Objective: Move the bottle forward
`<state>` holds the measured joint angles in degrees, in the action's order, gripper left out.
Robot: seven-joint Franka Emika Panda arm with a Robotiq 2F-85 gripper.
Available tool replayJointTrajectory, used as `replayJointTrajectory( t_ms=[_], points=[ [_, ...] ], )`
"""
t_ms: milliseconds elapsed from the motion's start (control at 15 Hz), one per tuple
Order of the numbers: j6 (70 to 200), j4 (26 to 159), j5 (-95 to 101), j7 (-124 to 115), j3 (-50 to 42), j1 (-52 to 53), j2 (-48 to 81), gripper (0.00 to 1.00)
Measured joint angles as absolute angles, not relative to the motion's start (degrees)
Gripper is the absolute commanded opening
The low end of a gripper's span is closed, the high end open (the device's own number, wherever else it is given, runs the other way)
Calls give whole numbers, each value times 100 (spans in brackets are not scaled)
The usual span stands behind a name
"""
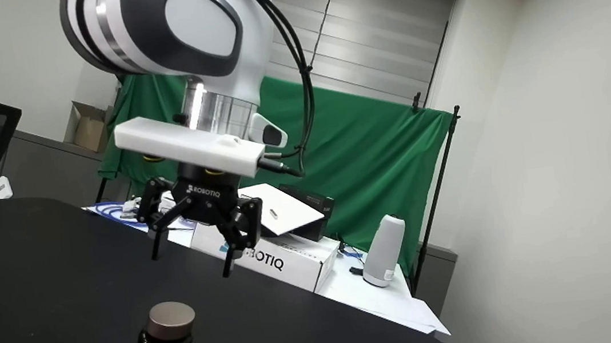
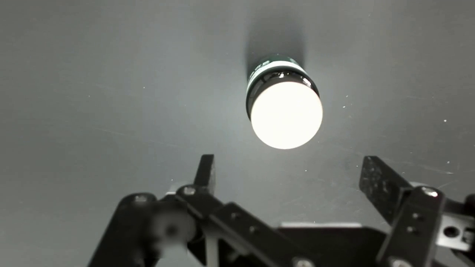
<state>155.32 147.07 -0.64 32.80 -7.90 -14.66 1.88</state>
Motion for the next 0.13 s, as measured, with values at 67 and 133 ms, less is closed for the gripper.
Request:
replayJointTrajectory(
  t_ms=[67, 133],
  points=[
    [15537, 14707, -65, 3280, -791, -1454, 210, 100],
    [15543, 14707, -66, 3280, -791, -1441, 235, 100]
  ],
)
